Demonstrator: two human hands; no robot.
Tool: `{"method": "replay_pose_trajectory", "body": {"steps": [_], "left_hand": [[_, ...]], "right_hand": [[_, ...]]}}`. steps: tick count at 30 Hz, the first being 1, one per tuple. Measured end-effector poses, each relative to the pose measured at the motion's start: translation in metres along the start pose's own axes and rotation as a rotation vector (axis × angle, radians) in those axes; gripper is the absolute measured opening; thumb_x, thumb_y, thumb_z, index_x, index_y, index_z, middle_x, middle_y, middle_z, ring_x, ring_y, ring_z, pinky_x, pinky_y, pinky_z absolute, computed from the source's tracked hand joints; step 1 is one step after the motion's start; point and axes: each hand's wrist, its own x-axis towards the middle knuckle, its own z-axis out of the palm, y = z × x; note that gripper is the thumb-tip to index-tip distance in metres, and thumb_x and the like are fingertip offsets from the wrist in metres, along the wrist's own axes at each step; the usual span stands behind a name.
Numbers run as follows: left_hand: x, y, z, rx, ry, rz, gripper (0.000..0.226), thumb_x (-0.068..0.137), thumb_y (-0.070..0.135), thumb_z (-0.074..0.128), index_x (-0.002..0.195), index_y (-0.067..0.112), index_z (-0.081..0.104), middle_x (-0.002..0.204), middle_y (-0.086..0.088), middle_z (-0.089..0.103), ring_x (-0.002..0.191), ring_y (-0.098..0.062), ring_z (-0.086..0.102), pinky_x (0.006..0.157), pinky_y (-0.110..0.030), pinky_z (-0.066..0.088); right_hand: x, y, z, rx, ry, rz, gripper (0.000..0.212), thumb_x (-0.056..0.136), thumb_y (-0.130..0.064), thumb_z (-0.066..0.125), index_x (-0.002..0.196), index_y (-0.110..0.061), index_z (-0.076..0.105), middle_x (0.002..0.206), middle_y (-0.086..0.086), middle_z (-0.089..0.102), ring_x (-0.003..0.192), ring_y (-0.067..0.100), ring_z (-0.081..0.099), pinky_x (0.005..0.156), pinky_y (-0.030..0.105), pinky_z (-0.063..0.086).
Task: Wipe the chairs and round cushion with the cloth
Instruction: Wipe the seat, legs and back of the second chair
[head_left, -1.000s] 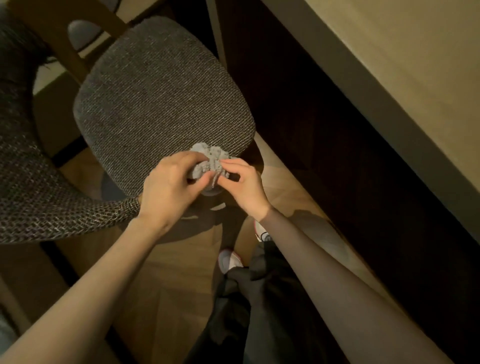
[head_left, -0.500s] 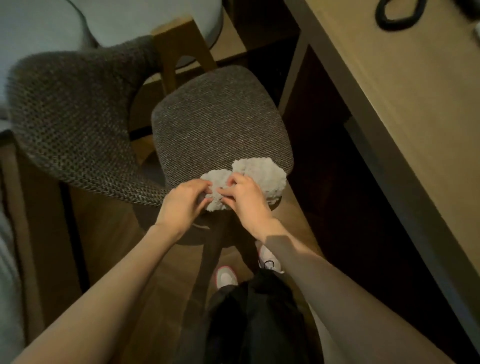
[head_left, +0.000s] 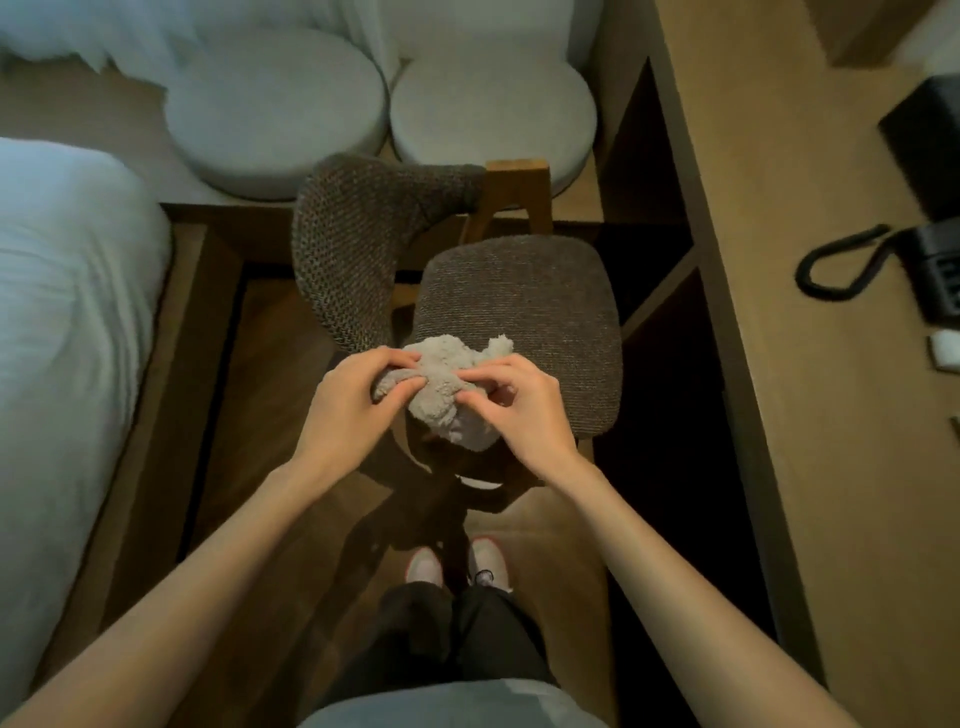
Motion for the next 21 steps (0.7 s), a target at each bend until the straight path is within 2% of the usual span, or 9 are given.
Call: {"method": "replay_pose_trajectory", "body": {"steps": [5,10,14,16,19,21], "left_hand": [[-0.028,0.013,-0.044,-0.091,0.182,-0.135,0.017,0.089,0.023,0.064,0.105,0.018,0.065,0.107,0.006,0.066,0.098,-0.006,0.061,0.084,-0.034,0.053],[-0.046,-0.003,-0.088,-0.071,0.315,-0.224,0.018,0.091,0.022,0.061,0.108,0.017,0.063,0.108,0.004,0.065,0.100,-0.008,0.058,0.083,-0.023,0.048],[-0.050,-0.038,-0.129,-0.119,0.296,-0.217,0.012,0.094,0.024,0.057,0.105,0.023,0.057,0.115,0.012,0.060,0.106,-0.006,0.056,0.085,-0.024,0.049],[-0.049,-0.063,-0.152,-0.146,0.280,-0.210,0.010,0.095,0.026,0.053,0.105,0.025,0.054,0.117,0.012,0.059,0.105,-0.001,0.057,0.078,-0.016,0.050],[-0.043,-0.105,-0.184,-0.149,0.277,-0.197,0.010,0.097,0.027,0.050,0.107,0.024,0.051,0.110,0.015,0.059,0.098,0.014,0.055,0.071,-0.001,0.043],[-0.034,-0.134,-0.207,-0.138,0.271,-0.176,0.009,0.097,0.028,0.049,0.106,0.023,0.050,0.102,0.018,0.058,0.094,0.019,0.053,0.070,0.000,0.043]], "right_hand": [[0.020,-0.054,-0.005,0.004,-0.195,-0.083,0.026,0.082,-0.025,0.074,0.108,-0.029,0.072,0.096,-0.016,0.058,0.088,-0.002,0.053,0.074,0.012,0.044],[0.044,-0.107,0.026,-0.030,-0.258,-0.200,0.023,0.083,-0.020,0.074,0.106,-0.023,0.073,0.094,-0.002,0.060,0.086,0.004,0.053,0.073,0.017,0.047],[0.064,-0.143,0.066,-0.033,-0.273,-0.274,0.023,0.083,-0.019,0.074,0.105,-0.021,0.074,0.094,-0.002,0.061,0.086,0.004,0.054,0.071,0.015,0.046],[0.074,-0.158,0.090,-0.014,-0.270,-0.285,0.024,0.082,-0.019,0.075,0.106,-0.020,0.073,0.097,-0.002,0.063,0.089,0.003,0.055,0.073,0.013,0.047],[0.095,-0.178,0.126,0.024,-0.259,-0.235,0.028,0.082,-0.020,0.076,0.109,-0.023,0.071,0.102,-0.008,0.065,0.095,-0.002,0.058,0.076,0.009,0.046],[0.109,-0.191,0.150,0.025,-0.233,-0.195,0.028,0.082,-0.021,0.075,0.109,-0.025,0.071,0.103,-0.011,0.065,0.095,-0.003,0.059,0.078,0.010,0.046]]}}
